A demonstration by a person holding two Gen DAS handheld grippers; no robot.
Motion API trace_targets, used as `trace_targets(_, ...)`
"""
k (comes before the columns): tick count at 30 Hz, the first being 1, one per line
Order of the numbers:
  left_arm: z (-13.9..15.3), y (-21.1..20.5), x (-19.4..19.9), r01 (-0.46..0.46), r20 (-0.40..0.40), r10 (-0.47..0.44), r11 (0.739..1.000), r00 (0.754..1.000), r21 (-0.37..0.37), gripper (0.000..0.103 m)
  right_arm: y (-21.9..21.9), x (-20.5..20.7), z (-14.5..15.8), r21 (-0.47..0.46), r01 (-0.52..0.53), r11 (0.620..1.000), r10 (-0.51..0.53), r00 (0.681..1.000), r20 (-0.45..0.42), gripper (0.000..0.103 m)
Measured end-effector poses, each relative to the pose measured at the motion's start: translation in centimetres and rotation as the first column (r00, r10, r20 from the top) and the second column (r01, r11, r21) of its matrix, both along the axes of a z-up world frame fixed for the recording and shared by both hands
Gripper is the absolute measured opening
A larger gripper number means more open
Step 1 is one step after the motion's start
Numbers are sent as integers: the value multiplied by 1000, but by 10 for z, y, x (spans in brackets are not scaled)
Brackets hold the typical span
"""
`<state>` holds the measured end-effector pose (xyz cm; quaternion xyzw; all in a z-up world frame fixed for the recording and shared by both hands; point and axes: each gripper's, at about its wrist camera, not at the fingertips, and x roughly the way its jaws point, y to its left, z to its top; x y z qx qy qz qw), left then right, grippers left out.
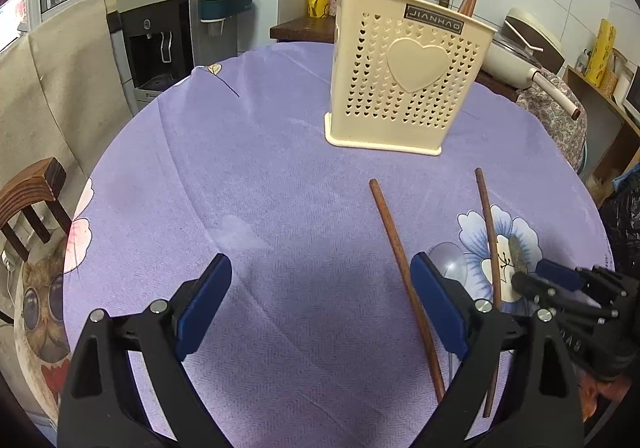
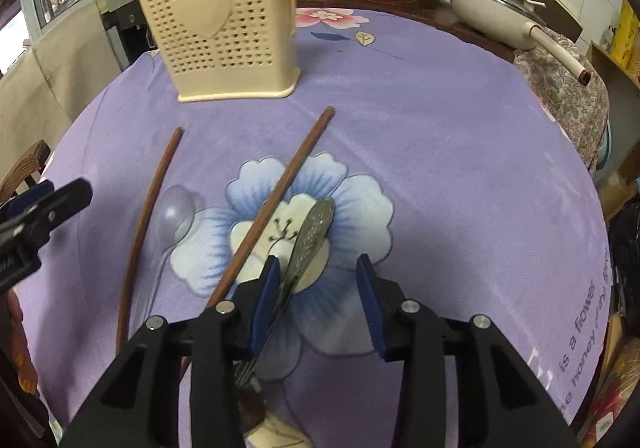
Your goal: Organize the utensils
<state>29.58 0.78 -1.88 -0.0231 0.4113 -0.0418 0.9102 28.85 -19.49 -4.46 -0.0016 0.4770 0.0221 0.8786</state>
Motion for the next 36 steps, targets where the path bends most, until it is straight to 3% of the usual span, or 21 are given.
trace_targets(7,-7,-5,4,12,-20,-12,1000,1000,8,90,11,14,0,-19,26,999,-26,1000,4,36)
trace_targets(10,-8,-7,9,22,-27,-22,999,999,24,89,19,19,1,-24,9,1000,-9,1000,3,24)
trace_targets(17,-8,-16,32,55,-73,-55,998,996,-7,77,16,21,1,-5,-31,999,31,999,3,17)
trace_targets(20,-11,-28,48,88,-109,-90,996,990,-28,68,16,22,1,-2,-45,999,45,999,-1,17)
trace_targets(24,-23,-43,73,107,-178,-105,994,978,4,52,12,25,1,12,-49,999,50,999,-7,16)
trace_targets(28,-23,-54,84,114,-173,-103,992,980,52,44,11,28,1,24,-51,998,51,999,-7,15)
trace_targets(30,-23,-59,87,115,-166,-99,989,981,90,34,11,30,1,23,-54,998,54,999,-8,15)
trace_targets(33,-22,-64,89,123,-179,-107,989,978,83,17,9,33,0,34,-51,998,51,999,-6,14)
trace_targets(36,-22,-69,91,133,-181,-115,987,977,91,11,6,34,1,57,-56,997,56,998,-4,14)
